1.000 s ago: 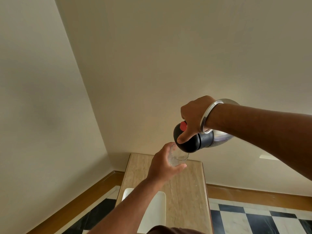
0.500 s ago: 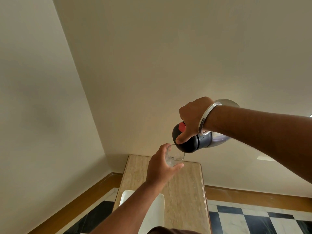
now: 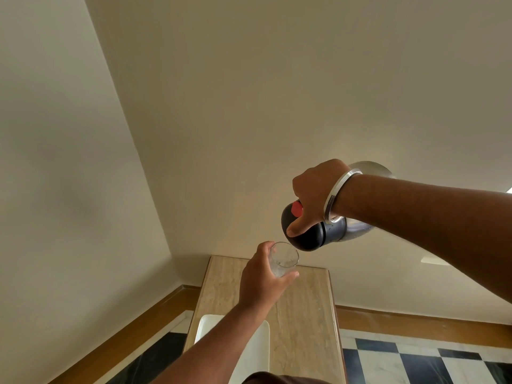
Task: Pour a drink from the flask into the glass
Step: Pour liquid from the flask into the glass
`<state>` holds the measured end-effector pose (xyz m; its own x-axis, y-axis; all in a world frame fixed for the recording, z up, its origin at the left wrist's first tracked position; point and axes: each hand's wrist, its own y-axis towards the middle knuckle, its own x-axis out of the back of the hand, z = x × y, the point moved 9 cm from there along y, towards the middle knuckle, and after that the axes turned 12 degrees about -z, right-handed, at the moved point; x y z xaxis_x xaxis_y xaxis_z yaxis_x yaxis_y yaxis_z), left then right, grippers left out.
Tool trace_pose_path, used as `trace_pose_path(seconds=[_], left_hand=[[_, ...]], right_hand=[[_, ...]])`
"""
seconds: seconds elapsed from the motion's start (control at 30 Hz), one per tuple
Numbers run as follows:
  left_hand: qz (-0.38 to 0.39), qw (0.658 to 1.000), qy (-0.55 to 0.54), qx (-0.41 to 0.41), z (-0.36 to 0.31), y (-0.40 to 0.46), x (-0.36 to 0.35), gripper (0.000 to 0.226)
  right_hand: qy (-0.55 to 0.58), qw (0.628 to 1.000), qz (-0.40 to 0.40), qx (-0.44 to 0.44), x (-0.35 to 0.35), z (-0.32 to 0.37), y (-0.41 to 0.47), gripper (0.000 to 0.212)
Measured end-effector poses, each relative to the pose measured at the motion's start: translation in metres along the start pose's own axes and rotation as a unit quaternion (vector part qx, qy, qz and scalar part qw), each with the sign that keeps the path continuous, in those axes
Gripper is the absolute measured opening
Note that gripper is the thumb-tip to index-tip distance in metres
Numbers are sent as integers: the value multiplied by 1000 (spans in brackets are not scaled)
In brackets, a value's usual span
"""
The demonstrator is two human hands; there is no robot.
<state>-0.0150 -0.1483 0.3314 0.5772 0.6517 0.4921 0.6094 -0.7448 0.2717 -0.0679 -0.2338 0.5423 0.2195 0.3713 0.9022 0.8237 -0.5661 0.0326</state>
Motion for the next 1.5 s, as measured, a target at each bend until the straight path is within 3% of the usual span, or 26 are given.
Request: trace_pose_path(seconds=[1.5], left_hand=[[-20,999,-15,-25,-3,0,1,79]], right_hand=[[-7,1000,14,10,-2,12,3,65]])
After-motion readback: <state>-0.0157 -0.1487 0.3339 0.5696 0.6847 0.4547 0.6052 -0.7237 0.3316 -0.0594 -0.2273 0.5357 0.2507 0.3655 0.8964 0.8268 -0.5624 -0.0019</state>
